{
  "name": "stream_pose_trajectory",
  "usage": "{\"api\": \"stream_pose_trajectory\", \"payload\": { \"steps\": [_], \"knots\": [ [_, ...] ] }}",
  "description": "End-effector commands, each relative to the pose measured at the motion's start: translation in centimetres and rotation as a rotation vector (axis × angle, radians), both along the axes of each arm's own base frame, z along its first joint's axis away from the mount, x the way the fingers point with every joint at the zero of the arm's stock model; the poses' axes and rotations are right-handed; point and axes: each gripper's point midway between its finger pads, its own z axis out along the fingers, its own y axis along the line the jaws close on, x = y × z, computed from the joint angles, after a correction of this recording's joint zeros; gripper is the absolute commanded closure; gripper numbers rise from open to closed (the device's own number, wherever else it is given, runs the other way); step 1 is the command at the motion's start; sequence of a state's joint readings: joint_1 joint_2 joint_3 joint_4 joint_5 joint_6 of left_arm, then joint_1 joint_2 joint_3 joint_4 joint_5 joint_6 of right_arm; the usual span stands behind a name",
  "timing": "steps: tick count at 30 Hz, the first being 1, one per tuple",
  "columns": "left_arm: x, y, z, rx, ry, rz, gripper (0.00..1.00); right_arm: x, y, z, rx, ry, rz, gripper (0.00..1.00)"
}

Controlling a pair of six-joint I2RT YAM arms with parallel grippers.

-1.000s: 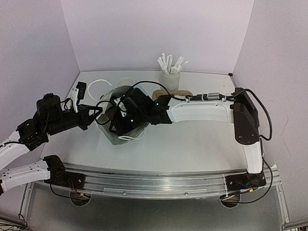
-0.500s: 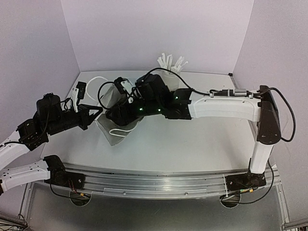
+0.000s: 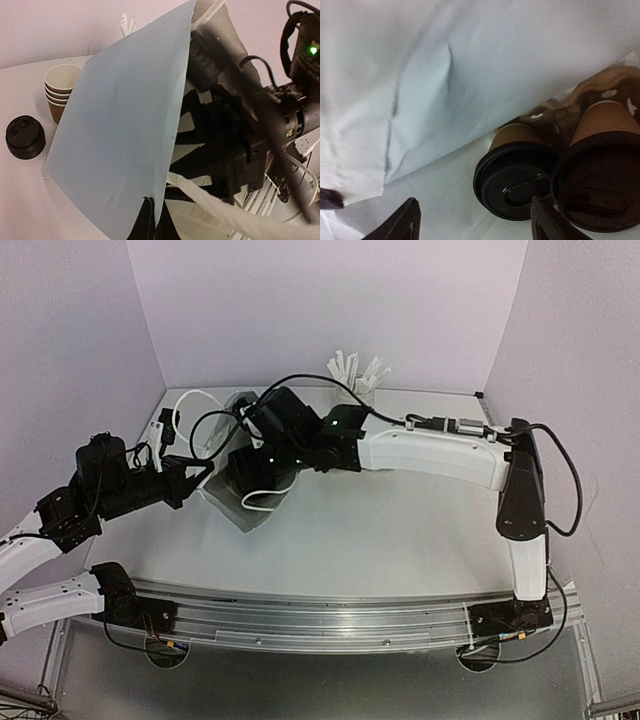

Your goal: Pack the takeout coffee

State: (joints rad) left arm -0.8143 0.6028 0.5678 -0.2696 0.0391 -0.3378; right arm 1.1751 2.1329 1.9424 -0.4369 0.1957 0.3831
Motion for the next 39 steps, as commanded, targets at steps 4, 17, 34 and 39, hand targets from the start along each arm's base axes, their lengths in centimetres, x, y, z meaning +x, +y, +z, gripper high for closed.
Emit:
{"api": "stream_pose_trajectory", "payload": {
  "steps": [4, 17, 34, 39],
  "knots": [
    [-0.4, -0.2, 0.0, -0.006, -0.005, -0.025, 1.0, -0.7, 0.0, -2.0, -0.058, 0.072, -0.012, 0.32],
    [-0.5, -0.2, -0.1, -0.004, 0.0, -0.029, 1.0, 1.4, -4.5, -7.3, -0.231, 0.195, -0.391, 0.16],
    [-0.6, -0.5, -0.4, -0.006, 0.015, -0.041, 1.0, 2.8, -4.5, -9.3, -0.245, 0.173, -0.493, 0.17],
    [-0.6, -0.5, -0.4, -0.006, 0.016, -0.043, 1.0, 3.2, -4.0, -8.8, -0.232, 0.141, -0.471, 0.3]
  ]
}}
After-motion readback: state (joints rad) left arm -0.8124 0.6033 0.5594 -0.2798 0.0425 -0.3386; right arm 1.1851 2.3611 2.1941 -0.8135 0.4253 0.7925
